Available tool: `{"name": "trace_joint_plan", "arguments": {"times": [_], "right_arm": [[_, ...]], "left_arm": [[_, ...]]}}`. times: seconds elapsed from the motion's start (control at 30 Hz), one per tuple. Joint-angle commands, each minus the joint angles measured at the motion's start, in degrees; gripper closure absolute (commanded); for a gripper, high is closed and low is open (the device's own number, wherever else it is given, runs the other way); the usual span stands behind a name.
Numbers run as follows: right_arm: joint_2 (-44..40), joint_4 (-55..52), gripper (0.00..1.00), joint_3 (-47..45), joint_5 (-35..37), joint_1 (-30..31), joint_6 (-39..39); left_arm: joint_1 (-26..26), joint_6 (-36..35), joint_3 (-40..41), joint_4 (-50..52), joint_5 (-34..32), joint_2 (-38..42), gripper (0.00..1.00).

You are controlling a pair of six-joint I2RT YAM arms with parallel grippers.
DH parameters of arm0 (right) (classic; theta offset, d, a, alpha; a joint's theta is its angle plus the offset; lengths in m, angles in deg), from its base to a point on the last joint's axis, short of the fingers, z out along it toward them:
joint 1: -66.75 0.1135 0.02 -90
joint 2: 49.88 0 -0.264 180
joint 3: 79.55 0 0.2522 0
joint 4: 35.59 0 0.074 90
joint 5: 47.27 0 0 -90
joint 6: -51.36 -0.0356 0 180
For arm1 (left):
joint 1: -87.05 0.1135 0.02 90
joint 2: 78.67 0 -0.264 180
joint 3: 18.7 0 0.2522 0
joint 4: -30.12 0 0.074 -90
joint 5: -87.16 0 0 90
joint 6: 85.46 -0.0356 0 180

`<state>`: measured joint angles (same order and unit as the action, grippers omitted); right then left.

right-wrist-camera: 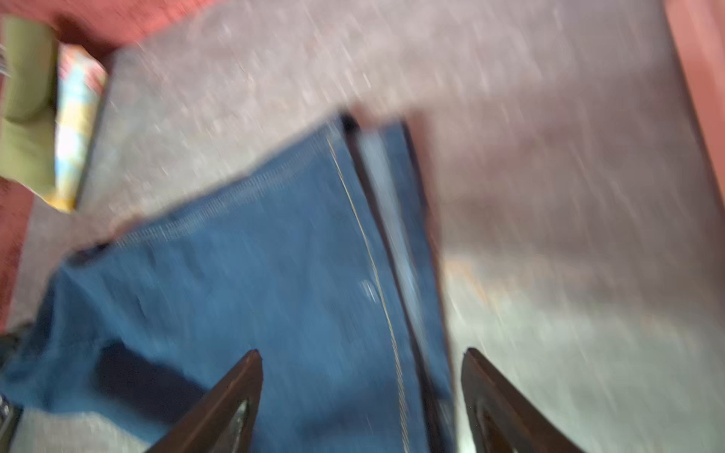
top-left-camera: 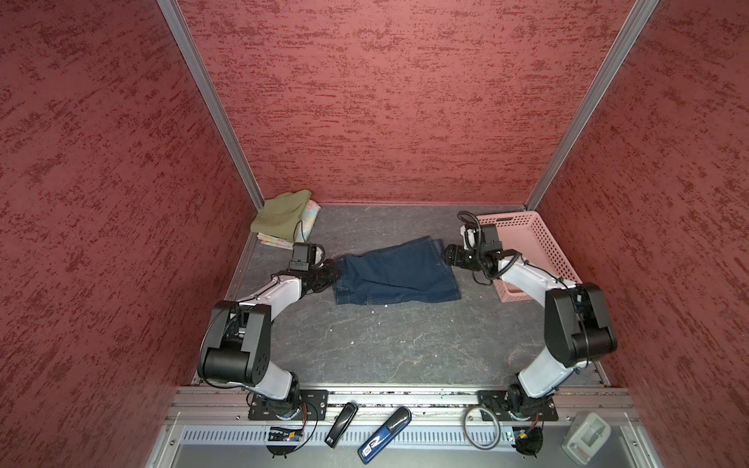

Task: Fold and stack skirts
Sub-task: Smooth out the skirt at the center of the table.

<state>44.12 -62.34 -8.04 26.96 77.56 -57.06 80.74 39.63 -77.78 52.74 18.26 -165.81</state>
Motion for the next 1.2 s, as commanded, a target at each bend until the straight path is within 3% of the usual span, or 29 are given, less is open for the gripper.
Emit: {"name": "trace_joint_plan", "arguments": {"times": [0.0,0.17,0.37,0.53,0.7,1.17], "right_arm": [[-1.1,3.2,0.22,-4.5,-1.6,0.1,-0.5],[-2.7,7.9,0.29,-10.4,-3.4,-0.1,-3.0],[-3.2,14.3,0.5,-11.8,-8.9,-0.1,-4.4],[-4.2,14.7,0.61,-10.5,-8.6,-0.2,-3.9],[-3.7,14.8,0.99,-9.8,-10.1,-0.1,-4.2],[-12.9,2.7,1.0,-1.1,0.8,-1.7,-3.0]], "left_arm": [[-1.5,-1.2,0.5,0.9,-1.3,-0.9,1.0],[-3.1,-1.0,1.9,0.4,-2.3,-2.6,1.0],[-4.9,-0.5,1.3,0.3,-3.2,-4.0,1.0],[-4.9,-0.7,0.1,1.4,-3.6,-3.4,1.0],[-4.9,-1.1,-2.1,3.1,-3.6,-2.9,1.0],[-2.3,-3.2,-12.6,11.4,-1.4,0.9,1.0]]}}
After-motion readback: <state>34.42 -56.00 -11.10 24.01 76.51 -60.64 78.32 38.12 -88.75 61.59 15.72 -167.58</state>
